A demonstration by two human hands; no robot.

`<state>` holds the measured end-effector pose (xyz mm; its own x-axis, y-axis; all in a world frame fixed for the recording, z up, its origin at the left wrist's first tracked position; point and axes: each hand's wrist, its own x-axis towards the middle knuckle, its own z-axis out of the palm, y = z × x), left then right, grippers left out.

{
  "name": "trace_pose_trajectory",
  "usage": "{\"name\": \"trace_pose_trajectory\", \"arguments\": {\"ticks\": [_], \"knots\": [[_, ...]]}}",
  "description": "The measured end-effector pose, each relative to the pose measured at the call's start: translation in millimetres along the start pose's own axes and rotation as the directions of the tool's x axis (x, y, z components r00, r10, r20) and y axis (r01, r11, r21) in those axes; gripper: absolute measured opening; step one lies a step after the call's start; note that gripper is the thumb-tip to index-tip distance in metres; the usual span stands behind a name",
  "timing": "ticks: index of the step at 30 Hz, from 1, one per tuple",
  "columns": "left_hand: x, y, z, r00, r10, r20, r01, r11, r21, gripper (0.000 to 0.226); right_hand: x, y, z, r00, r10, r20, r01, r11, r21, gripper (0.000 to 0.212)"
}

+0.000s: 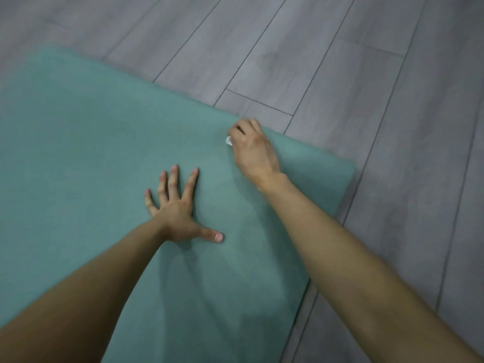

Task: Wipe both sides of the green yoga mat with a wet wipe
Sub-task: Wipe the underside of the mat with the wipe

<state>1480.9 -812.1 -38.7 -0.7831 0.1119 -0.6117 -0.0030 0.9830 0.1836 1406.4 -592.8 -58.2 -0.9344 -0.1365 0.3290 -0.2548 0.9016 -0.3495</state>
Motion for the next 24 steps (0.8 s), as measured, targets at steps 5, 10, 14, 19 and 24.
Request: {"name": "trace_pose_trajectory", "arguments": {"ticks": [5, 10, 14, 19, 24], "knots": [[4, -2, 3, 1.0, 0.01, -0.004, -0.01, 1.0, 0.001, 0.175, -75, 31, -29, 0.991, 0.088, -0.097, -0.09, 0.996, -0.021, 0.016], [4, -1, 5, 1.0, 0.017, -0.018, -0.017, 1.0, 0.001, 0.175, 4, -17, 12, 0.998, -0.041, -0.054, 0.046, 0.994, 0.096, 0.012], [1, -1, 5, 0.998, 0.061, -0.007, -0.061, 0.998, -0.01, 0.171, 72, -67, 35, 0.975, -0.213, 0.059, 0.209, 0.976, 0.068, 0.009], [18, -32, -6, 0.834, 0.291, -0.468, -0.289, 0.954, 0.077, 0.08, 22, -30, 4, 1.0, -0.018, 0.005, 0.018, 0.999, -0.041, 0.01], [78, -79, -50, 0.512, 0.736, -0.443, -0.563, 0.677, 0.474, 0.044, -22, -12, -19, 0.983, 0.158, -0.089, -0.171, 0.97, -0.175, 0.018]]}}
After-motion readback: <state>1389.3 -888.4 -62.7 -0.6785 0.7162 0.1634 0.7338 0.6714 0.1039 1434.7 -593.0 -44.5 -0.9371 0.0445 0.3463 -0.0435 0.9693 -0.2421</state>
